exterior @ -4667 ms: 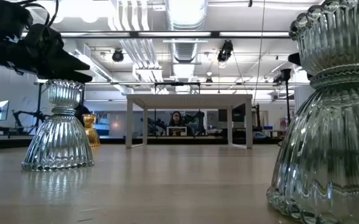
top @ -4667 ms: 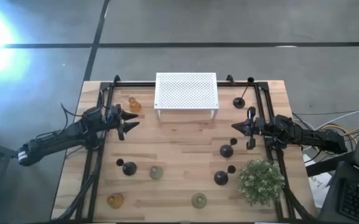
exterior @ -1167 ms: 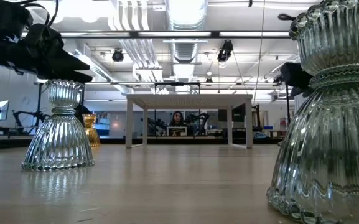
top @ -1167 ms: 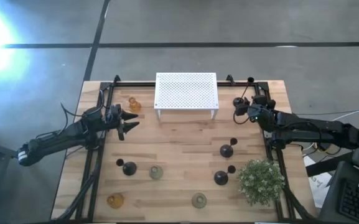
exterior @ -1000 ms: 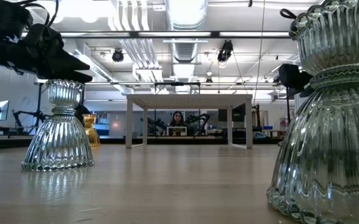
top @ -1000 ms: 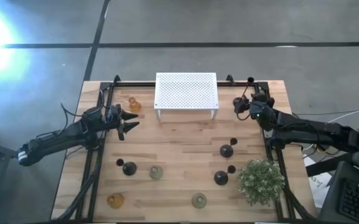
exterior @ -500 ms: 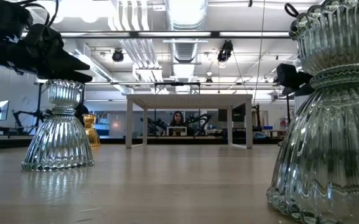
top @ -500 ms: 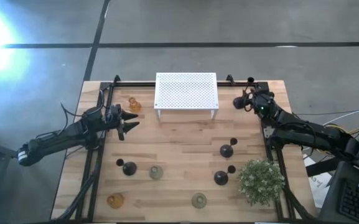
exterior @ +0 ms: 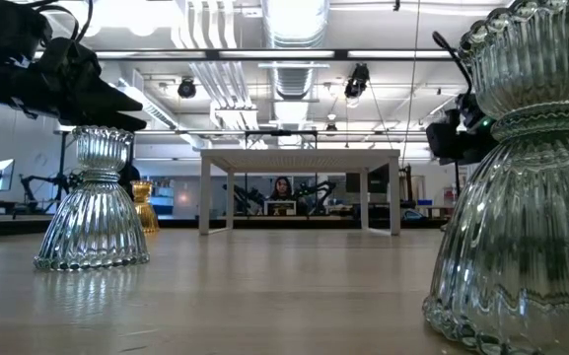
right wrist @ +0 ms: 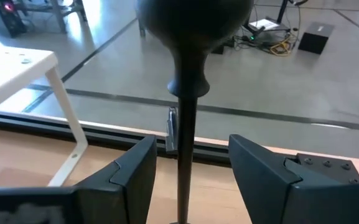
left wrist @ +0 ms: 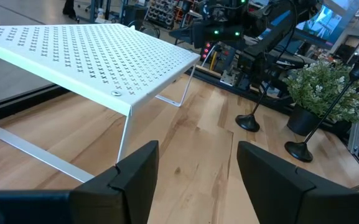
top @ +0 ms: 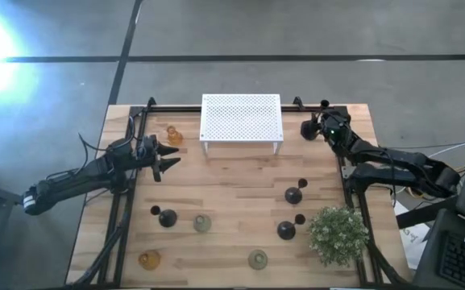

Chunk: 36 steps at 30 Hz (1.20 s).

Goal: Pick & Place candle stick holders
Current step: Put the black candle holder on the shelf

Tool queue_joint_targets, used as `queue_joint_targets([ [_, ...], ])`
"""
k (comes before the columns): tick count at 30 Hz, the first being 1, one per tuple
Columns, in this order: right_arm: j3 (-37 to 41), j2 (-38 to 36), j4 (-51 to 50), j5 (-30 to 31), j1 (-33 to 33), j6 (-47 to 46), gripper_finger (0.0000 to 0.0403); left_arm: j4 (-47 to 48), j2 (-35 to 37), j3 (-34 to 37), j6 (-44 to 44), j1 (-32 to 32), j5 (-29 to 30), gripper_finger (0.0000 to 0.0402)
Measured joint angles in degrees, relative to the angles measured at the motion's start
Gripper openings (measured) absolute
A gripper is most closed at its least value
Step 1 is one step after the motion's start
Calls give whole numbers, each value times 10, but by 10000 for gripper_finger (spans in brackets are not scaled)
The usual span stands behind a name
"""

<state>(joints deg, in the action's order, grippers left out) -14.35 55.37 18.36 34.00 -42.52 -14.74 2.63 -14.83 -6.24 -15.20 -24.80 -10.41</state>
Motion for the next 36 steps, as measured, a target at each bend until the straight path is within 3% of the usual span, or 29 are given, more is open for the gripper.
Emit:
queue_joint_targets([
  [4, 0, 25, 20, 1, -5, -1, 164, 0, 0, 0, 0, 0, 0, 222],
  [10, 0, 31, 32, 2, -4, 3, 39, 0, 0, 0, 0, 0, 0, 222],
  [12, 0, 23, 33, 0, -4, 13, 18, 0, 0, 0, 0, 0, 0, 223],
  [19, -37, -24, 2, -45, -4, 27, 8, 0, 0, 0, 0, 0, 0, 222],
  [26, -191, -40, -174, -102, -4, 74, 8, 0, 0, 0, 0, 0, 0, 222],
  [31, -294, -22, -225, -182, -4, 103, 8, 0, 0, 0, 0, 0, 0, 223],
  [36, -376, 15, -261, -221, -4, 122, 8, 0, 0, 0, 0, 0, 0, 222],
])
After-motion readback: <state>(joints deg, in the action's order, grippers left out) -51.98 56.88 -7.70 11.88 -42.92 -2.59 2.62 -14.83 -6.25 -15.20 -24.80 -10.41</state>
